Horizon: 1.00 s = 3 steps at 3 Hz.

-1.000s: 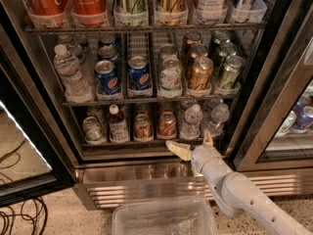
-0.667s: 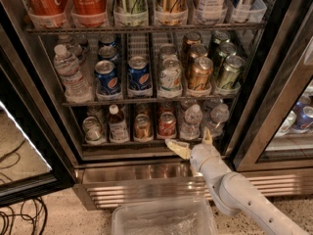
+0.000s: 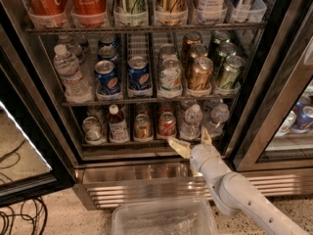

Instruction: Pick water bottle from bottom shelf of fridge

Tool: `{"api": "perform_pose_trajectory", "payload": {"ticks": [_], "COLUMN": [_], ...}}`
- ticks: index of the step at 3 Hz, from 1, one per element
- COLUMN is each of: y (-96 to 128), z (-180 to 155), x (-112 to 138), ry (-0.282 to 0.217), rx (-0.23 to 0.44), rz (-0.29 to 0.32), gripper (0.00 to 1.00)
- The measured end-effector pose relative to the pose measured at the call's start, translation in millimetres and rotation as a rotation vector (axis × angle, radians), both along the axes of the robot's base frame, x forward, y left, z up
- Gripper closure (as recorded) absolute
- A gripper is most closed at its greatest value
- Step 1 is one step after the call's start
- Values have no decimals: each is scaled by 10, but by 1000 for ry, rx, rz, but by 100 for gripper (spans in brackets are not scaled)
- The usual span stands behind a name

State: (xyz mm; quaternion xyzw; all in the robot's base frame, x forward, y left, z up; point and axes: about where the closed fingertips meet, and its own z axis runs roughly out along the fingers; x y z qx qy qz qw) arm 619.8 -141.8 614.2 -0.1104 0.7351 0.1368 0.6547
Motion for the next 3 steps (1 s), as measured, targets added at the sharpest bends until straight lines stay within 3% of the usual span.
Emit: {"api": "perform_pose_trajectory", "payload": {"ticks": [3], "y": [-36], "z": [45], "x": [7], "ry": [-39], "rx": [-19], "rz": [-34], "gripper": [23]}}
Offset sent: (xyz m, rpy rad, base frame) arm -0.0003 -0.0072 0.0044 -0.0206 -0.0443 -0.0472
